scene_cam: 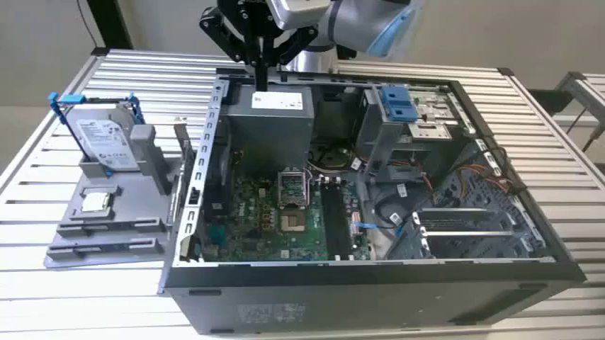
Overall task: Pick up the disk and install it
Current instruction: 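Reach for the disk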
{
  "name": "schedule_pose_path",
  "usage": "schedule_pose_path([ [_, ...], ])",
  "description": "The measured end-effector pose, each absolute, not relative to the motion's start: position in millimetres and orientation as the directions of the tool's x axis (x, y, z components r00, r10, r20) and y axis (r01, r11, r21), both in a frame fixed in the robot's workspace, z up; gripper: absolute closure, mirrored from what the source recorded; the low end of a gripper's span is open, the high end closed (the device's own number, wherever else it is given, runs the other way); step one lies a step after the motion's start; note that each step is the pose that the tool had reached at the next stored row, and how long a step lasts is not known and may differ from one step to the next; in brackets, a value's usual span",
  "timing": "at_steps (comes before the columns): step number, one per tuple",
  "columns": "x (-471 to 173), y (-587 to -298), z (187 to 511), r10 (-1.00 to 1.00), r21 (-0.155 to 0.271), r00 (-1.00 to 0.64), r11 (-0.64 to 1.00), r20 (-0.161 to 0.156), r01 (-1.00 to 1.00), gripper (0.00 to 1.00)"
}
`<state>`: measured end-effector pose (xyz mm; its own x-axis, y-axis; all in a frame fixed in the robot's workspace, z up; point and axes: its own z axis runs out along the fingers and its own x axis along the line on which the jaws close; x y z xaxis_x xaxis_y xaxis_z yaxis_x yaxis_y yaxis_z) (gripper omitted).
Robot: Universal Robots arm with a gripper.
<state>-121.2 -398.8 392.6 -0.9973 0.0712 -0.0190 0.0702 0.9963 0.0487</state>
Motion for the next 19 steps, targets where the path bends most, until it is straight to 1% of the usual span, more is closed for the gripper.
schedule_pose_path([
  [13, -121.5, -398.8, 392.6, 0.071, 0.049, -0.997, 0.996, -0.019, 0.070, 1.00],
  [19, -132.7, -398.8, 392.6, 0.070, 0.049, -0.997, 0.996, -0.020, 0.069, 1.00],
])
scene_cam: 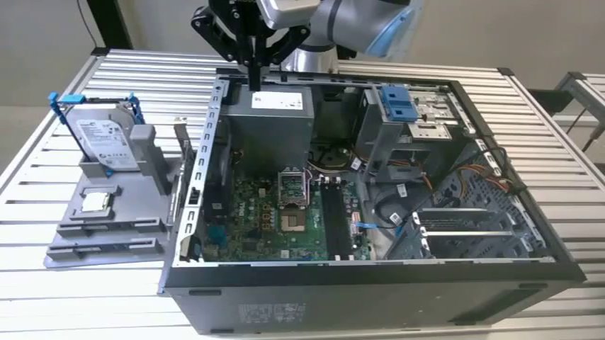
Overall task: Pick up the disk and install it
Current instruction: 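Reach for the disk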
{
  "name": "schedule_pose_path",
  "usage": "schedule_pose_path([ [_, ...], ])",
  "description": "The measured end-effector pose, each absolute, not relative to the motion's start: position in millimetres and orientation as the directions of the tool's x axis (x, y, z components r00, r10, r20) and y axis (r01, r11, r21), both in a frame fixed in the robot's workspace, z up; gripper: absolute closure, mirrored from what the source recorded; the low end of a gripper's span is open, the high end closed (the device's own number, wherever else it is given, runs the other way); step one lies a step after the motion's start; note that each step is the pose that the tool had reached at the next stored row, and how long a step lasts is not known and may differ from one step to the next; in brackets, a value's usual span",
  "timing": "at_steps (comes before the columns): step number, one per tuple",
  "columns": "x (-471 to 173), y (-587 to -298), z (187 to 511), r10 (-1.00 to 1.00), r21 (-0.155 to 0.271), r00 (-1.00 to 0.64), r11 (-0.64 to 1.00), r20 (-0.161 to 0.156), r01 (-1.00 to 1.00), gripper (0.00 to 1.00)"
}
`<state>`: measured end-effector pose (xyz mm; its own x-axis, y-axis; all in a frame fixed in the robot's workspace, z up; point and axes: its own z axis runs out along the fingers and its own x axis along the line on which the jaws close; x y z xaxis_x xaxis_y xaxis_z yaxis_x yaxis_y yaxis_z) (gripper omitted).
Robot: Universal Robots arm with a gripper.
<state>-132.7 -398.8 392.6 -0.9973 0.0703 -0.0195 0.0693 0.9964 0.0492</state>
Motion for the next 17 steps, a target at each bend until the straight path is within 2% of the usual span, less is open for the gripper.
schedule_pose_path([
  [17, -186.3, -382.2, 392.6, 0.066, 0.049, -0.998, 0.997, -0.020, 0.065, 1.00],
])
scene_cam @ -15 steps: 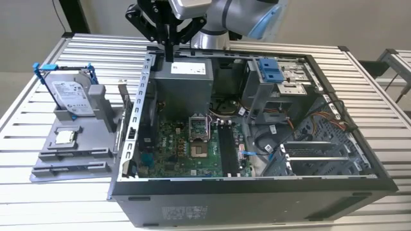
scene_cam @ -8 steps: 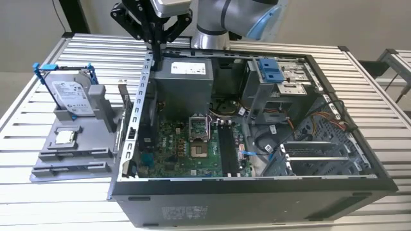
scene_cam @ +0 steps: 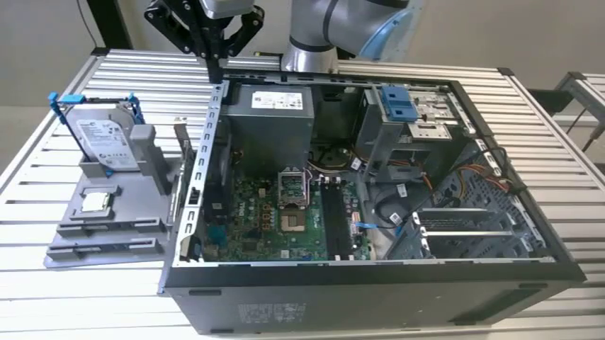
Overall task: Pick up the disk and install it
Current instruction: 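Reach for the disk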
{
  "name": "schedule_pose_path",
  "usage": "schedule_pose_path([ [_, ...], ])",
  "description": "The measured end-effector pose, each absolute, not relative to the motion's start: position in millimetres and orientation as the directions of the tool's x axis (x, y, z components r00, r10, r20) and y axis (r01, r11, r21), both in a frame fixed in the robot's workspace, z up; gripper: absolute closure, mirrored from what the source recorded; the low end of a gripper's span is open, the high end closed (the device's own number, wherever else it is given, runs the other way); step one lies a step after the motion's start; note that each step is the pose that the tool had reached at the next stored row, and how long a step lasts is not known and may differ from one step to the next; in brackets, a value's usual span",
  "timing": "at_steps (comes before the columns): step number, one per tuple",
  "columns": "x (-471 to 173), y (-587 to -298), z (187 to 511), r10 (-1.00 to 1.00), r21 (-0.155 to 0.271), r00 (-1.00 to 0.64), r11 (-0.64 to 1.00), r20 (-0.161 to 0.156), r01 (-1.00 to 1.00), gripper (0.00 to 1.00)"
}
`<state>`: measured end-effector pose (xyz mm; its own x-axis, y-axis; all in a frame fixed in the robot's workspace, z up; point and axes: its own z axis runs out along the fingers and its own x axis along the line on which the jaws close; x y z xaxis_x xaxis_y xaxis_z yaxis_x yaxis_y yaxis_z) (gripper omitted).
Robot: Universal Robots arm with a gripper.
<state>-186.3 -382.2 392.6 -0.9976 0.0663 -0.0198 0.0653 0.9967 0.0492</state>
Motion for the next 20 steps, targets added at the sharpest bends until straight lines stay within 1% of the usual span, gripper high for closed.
schedule_pose_path([
  [9, -218.1, -374.8, 392.6, 0.066, 0.049, -0.998, 0.997, -0.022, 0.065, 1.00],
  [20, -254.5, -373.8, 392.6, 0.063, 0.049, -0.998, 0.997, -0.023, 0.062, 1.00],
])
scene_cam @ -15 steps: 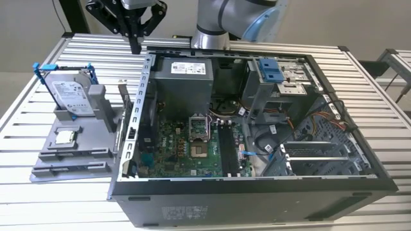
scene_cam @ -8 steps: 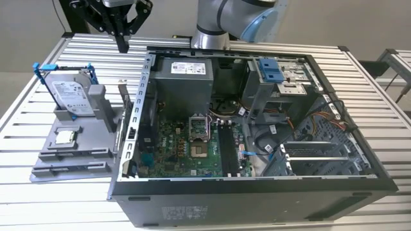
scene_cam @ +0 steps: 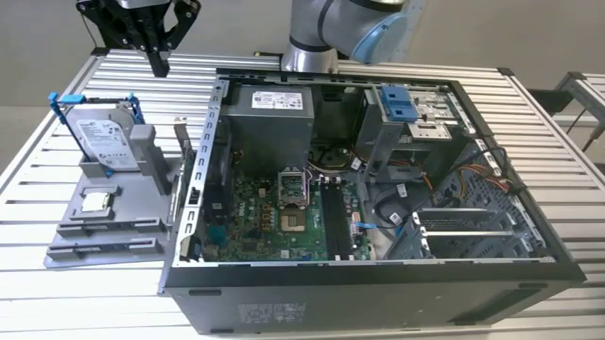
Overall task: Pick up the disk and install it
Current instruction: 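Reach for the disk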
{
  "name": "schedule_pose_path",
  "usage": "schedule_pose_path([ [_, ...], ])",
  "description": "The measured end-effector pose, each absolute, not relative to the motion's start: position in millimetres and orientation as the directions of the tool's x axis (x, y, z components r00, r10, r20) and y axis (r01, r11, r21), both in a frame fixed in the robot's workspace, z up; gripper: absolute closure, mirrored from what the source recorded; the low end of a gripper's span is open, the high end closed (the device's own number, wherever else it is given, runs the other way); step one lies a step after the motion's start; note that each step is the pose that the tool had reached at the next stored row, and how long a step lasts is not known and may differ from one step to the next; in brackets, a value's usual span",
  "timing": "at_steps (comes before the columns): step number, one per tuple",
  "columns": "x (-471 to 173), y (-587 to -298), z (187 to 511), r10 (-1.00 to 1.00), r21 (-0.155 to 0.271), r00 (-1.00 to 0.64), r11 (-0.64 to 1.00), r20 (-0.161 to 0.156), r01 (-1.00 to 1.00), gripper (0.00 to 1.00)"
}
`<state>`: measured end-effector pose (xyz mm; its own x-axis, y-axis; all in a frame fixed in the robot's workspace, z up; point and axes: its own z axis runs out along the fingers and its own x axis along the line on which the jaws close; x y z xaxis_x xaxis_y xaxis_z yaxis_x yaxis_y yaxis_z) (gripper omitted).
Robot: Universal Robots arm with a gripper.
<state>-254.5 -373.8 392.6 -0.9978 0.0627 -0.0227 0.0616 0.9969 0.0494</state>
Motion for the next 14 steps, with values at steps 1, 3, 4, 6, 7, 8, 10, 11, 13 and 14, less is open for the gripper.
schedule_pose_path([
  [1, -257.8, -373.7, 392.7, 0.062, 0.049, -0.998, 0.997, -0.023, 0.061, 1.00],
  [3, -264.1, -373.1, 392.6, 0.061, 0.049, -0.998, 0.997, -0.023, 0.059, 1.00],
  [4, -267.5, -372.5, 392.6, 0.060, 0.049, -0.998, 0.997, -0.023, 0.059, 1.00],
  [6, -274.8, -370.0, 392.5, 0.060, 0.049, -0.998, 0.997, -0.023, 0.058, 1.00],
  [7, -278.2, -368.5, 392.5, 0.060, 0.049, -0.998, 0.997, -0.023, 0.058, 1.00],
  [8, -281.7, -366.9, 392.5, 0.060, 0.049, -0.998, 0.997, -0.023, 0.058, 1.00],
  [10, -288.4, -363.7, 392.4, 0.059, 0.049, -0.998, 0.997, -0.023, 0.058, 1.00],
  [11, -292.1, -361.8, 392.3, 0.059, 0.049, -0.998, 0.997, -0.023, 0.058, 1.00],
  [13, -299.7, -358.9, 392.1, 0.059, 0.049, -0.998, 0.997, -0.023, 0.058, 1.00],
  [14, -303.9, -358.4, 392.0, 0.059, 0.049, -0.998, 0.997, -0.023, 0.058, 1.00],
])
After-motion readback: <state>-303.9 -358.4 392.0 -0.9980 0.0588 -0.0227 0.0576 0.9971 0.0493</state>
